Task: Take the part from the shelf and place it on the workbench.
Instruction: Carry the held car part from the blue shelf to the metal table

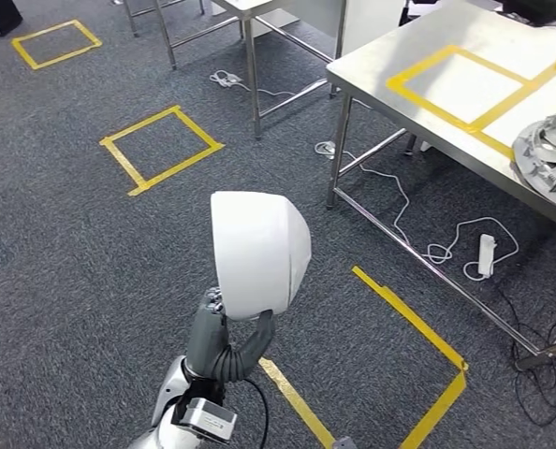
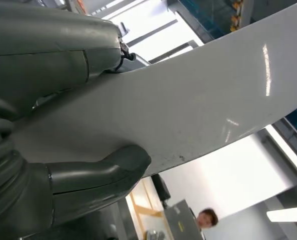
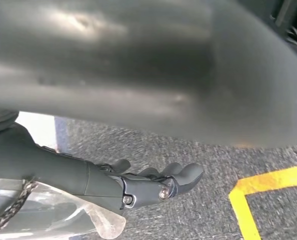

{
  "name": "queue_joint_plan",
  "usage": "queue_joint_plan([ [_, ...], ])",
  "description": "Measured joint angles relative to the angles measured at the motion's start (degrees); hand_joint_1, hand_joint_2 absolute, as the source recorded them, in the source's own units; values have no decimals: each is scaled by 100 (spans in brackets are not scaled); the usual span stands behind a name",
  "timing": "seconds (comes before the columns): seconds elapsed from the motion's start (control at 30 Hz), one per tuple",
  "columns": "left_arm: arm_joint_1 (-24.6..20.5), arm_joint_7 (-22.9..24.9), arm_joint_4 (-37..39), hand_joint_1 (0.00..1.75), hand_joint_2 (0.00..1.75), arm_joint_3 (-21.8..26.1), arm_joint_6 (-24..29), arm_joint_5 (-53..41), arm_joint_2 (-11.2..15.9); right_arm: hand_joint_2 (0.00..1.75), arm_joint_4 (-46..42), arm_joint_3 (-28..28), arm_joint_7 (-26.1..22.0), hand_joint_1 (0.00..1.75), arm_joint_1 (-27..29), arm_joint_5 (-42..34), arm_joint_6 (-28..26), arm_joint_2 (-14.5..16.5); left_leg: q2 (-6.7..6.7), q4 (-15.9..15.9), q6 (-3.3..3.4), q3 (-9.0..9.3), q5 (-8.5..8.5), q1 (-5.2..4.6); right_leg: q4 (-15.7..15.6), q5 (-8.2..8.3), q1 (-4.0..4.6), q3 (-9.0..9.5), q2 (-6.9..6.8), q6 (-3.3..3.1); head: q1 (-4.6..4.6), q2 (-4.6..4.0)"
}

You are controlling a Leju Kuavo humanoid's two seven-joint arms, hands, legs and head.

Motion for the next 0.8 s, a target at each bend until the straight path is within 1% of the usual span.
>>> queue_joint_plan([
  [0.03, -1, 0, 0, 175, 175, -1, 4, -2, 1, 0, 0, -1, 0, 0, 4, 3, 0, 0, 43, 7, -20, 9, -8, -7, 2, 7, 8, 7, 61, -50, -6, 0],
  [0.07, -3, 0, 0, 175, 175, -1, 7, -2, 1, 0, 0, -1, 0, 0, 9, 7, -1, 0, 84, 9, -41, 21, -22, -1, 4, 9, 8, 3, 119, -86, -10, 0],
  [0.1, -4, 0, -1, 175, 175, -2, 10, -2, 1, 0, 0, -2, -1, 0, 15, 10, -1, 0, 47, 49, -70, 24, -71, 14, 1, 13, 5, 5, 175, -120, -12, 1],
  [0.13, -4, 0, -1, 175, 175, -1, 13, -1, 1, 0, -1, -3, -2, 0, 14, 13, 1, 0, -54, 172, -98, -11, -172, 30, -4, 23, -3, 9, 237, -155, -18, 0],
  [0.17, -4, 0, -2, 175, 175, 1, 14, 2, 2, 0, -1, -4, -7, 0, 10, 16, 4, 0, -194, 406, -122, -102, -327, 44, -10, 33, -12, 15, 299, -187, -26, 0],
  [0.2, -2, 0, -2, 175, 175, 4, 14, 6, 3, 0, -1, -4, -12, 0, 6, 19, 9, 0, -352, 758, -135, -250, -521, 53, -9, 39, -11, 12, 363, -210, -32, 0],
  [0.23, 0, 0, -2, 175, 175, 9, 14, 12, 4, 0, -1, -5, -18, 0, 2, 22, 14, 0, -442, 1163, -135, -436, -703, 55, -8, 43, -6, 10, 434, -226, -36, 0],
  [0.27, 2, 0, -1, 175, 175, 14, 13, 20, 5, 0, -1, -5, -22, 0, 2, 26, 19, 0, -482, 1503, -129, -602, -818, 54, -6, 45, 2, 8, 512, -235, -35, 1],
  [0.3, 4, 0, -1, 175, 175, 18, 13, 33, 5, 0, -1, -7, -23, 0, 4, 31, 21, 0, -498, 1689, -114, -703, -829, 52, -4, 47, 13, 9, 594, -239, -35, 0],
  [0.33, 4, 0, -1, 175, 175, 21, 13, 44, 5, 0, -1, -8, -22, 0, 7, 38, 21, 0, -512, 1653, -86, -708, -720, 49, -1, 48, 24, 11, 680, -241, -34, -1],
  [0.37, 5, 0, -1, 175, 175, 22, 13, 54, 4, 0, -1, -8, -20, 0, 9, 45, 21, 0, -549, 1397, -47, -611, -514, 44, 1, 49, 33, 16, 768, -241, -34, -1],
  [0.4, 4, 0, -1, 175, 175, 23, 12, 61, 4, 0, -1, -9, -18, 0, 9, 51, 21, 1, -658, 1002, 1, -452, -270, 37, 3, 51, 33, 17, 850, -240, -34, -1],
  [0.43, 6, 0, -1, 175, 175, 25, 11, 62, 4, 0, -1, -9, -15, 0, 6, 56, 21, 2, -802, 619, 51, -292, -87, 34, 8, 54, 37, 12, 926, -232, -31, -1],
  [0.47, 7, 0, -2, 175, 175, 28, 11, 63, 5, 0, -1, -9, -15, 0, 4, 60, 21, 4, -929, 312, 81, -167, 24, 32, 16, 59, 34, 0, 994, -219, -32, -1],
  [0.5, 9, 0, -2, 175, 175, 32, 11, 66, 4, 0, -1, -9, -14, 0, 3, 63, 20, 5, -1018, 141, 95, -101, 59, 26, 18, 69, 23, -24, 1054, -194, -30, -1],
  [0.53, 10, 0, -2, 175, 175, 35, 10, 72, 3, 0, 0, -9, -11, 0, 5, 66, 20, 7, -1025, 91, 97, -83, 41, 20, 17, 81, 13, -48, 1111, -161, -32, -1],
  [0.57, 9, 0, -2, 175, 175, 36, 9, 83, -2, 0, 1, -9, -4, 0, 11, 69, 16, 7, -975, 49, 91, -72, 47, 21, 7, 94, 3, -84, 1169, -122, -34, -1],
  [0.6, 9, 0, -1, 175, 175, 36, 7, 98, -9, 0, 1, -9, 3, 0, 19, 72, 11, 5, -908, 17, 92, -60, 63, 29, 14, 90, 1, -118, 1139, -89, -33, 0],
  [0.63, 8, -1, -1, 175, 175, 36, 2, 111, -14, 0, 1, -9, 14, 0, 23, 79, 4, 4, -838, -24, 99, -46, 81, 40, 73, 42, 14, -167, 1016, -62, -22, 0],
  [0.67, 9, -1, -1, 175, 175, 38, -2, 125, -19, 0, 1, -9, 23, 0, 19, 88, -5, 3, -755, -64, 109, -35, 100, 52, 245, -71, 29, -269, 843, -39, -9, 0],
  [0.7, 12, -2, -1, 175, 175, 40, -6, 137, -21, 0, 1, -9, 30, 0, 12, 97, -12, 2, -673, -82, 117, -31, 106, 52, 514, -227, 33, -396, 644, -24, 1, 0],
  [0.73, 13, -2, -1, 175, 175, 43, -9, 148, -21, 0, 1, -9, 40, 0, 2, 105, -16, 2, -585, -86, 127, -33, 104, 47, 894, -416, 31, -580, 512, -1, 13, -1],
  [0.77, 15, -2, 0, 175, 175, 45, -10, 160, -20, 0, 1, -9, 48, 0, -3, 110, -18, 2, -492, -84, 132, -34, 99, 44, 1267, -565, 18, -758, 457, 23, 14, 0],
  [0.8, 16, -2, 1, 175, 175, 46, -10, 169, -20, 0, 1, -9, 57, 0, 0, 113, -18, 1, -403, -82, 132, -33, 92, 44, 1501, -619, 1, -866, 435, 46, 14, -1],
])
